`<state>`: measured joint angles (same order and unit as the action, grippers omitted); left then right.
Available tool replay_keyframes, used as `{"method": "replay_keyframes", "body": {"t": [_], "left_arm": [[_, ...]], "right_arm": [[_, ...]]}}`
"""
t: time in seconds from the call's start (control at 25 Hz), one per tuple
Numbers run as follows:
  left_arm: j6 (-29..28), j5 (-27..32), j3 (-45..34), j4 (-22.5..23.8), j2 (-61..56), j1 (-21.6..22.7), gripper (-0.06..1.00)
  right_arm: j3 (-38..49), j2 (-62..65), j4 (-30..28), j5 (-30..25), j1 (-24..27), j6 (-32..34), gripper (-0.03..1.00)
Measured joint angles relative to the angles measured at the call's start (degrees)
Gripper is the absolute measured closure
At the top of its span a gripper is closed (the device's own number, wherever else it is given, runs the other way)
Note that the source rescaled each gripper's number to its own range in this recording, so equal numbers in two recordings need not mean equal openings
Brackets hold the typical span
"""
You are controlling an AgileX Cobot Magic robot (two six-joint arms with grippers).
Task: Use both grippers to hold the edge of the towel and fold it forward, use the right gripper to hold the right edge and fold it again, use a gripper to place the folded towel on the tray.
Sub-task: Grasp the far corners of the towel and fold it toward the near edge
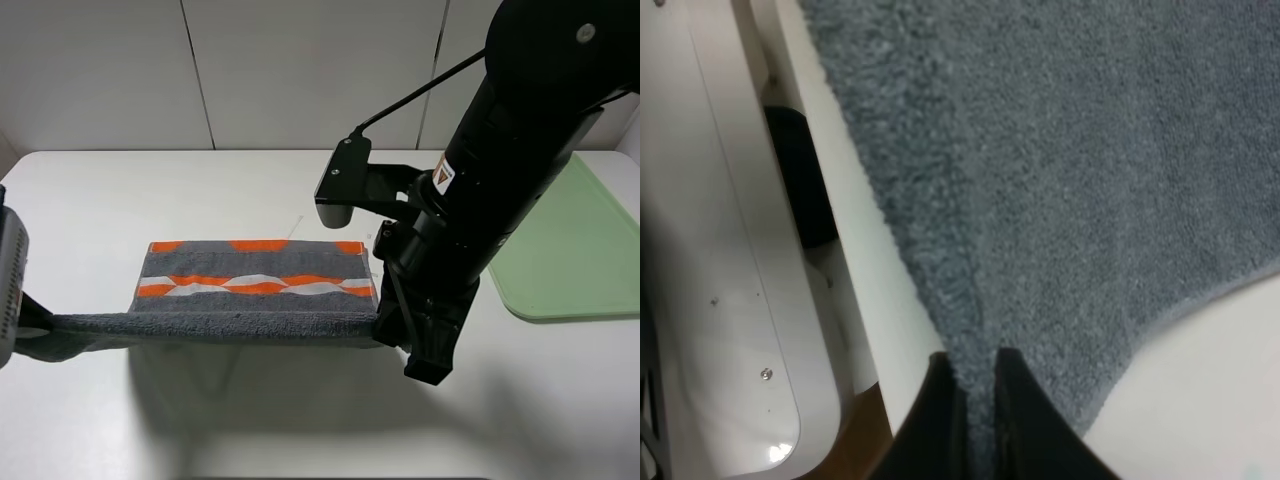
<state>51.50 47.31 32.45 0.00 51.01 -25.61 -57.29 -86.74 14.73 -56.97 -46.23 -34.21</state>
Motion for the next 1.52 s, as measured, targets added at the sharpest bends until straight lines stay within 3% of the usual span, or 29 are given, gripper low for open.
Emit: {"method": "replay_keyframes", "body": {"t": [0.32, 0.76, 0.96, 1.36, 1.52], "left_arm": [[0.05, -8.55, -4.33, 0.77, 0.98, 0.0, 0.94], [0.05, -17.66, -5.01, 3.25, 12.98, 0.0, 0.94], [0.05, -21.01, -3.99, 4.15, 16.57, 0.0, 0.94], [-2.62, -23.83, -2.49, 10.58, 20.54, 0.0, 0.94], [-4.53, -27.89, -2.31, 11.45, 21.97, 2.97, 0.94]], "right_arm": [[0.0, 0.0, -4.6, 3.1, 0.0, 0.0, 0.97], [0.0, -0.06, -8.9, 7.41, 0.0, 0.0, 0.97], [-2.61, -2.53, -11.95, 6.66, 0.0, 0.0, 0.97], [-8.59, -8.73, -16.86, 5.79, 0.05, 0.0, 0.97], [-10.17, -10.44, -17.77, 6.08, 0.05, 0.0, 0.97]]}}
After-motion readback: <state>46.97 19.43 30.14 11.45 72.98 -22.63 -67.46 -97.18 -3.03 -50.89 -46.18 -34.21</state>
